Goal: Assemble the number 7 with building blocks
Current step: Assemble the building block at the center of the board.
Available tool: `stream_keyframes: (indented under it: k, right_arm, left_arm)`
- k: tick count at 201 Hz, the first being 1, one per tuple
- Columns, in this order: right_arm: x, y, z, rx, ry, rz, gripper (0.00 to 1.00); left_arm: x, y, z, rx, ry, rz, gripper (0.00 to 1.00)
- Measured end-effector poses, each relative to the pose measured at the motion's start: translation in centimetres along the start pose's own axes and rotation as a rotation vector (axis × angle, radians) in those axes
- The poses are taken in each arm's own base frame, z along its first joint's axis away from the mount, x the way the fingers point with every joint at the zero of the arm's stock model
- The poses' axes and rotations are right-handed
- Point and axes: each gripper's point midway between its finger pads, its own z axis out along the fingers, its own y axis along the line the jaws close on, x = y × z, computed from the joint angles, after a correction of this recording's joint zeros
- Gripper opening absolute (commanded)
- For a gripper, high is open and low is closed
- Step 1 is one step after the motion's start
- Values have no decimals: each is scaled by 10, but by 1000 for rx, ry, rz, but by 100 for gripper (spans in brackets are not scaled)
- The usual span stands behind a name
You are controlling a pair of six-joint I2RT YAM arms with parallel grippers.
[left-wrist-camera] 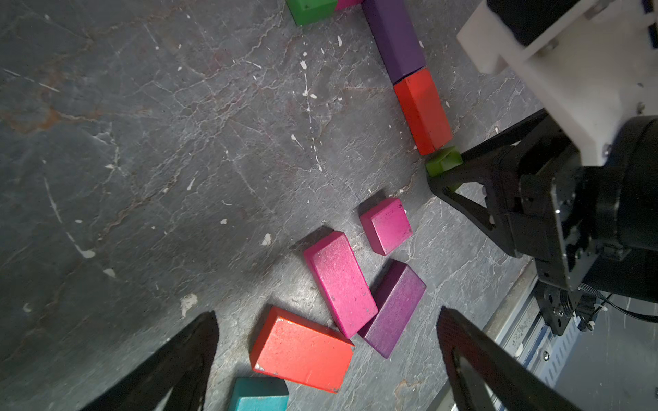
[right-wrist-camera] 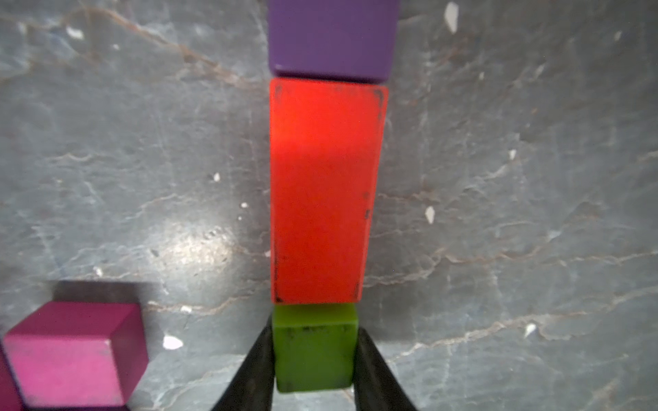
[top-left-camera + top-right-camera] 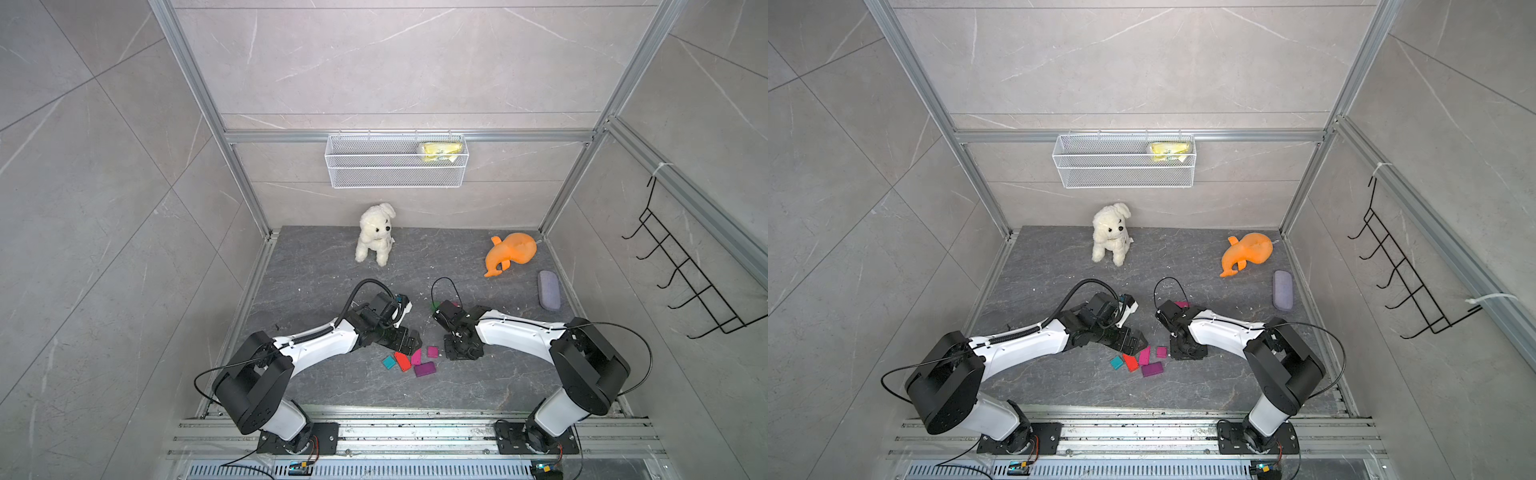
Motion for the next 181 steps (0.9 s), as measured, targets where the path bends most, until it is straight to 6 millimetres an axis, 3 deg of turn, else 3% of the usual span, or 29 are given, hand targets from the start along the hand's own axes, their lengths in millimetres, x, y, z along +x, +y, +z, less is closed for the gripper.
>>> stream_keyframes:
  k: [181]
  right_arm:
    - [-2,0,0,5,-5,9,44]
  left_arm:
    - [-1,3,-1,-4,-4,-7,100]
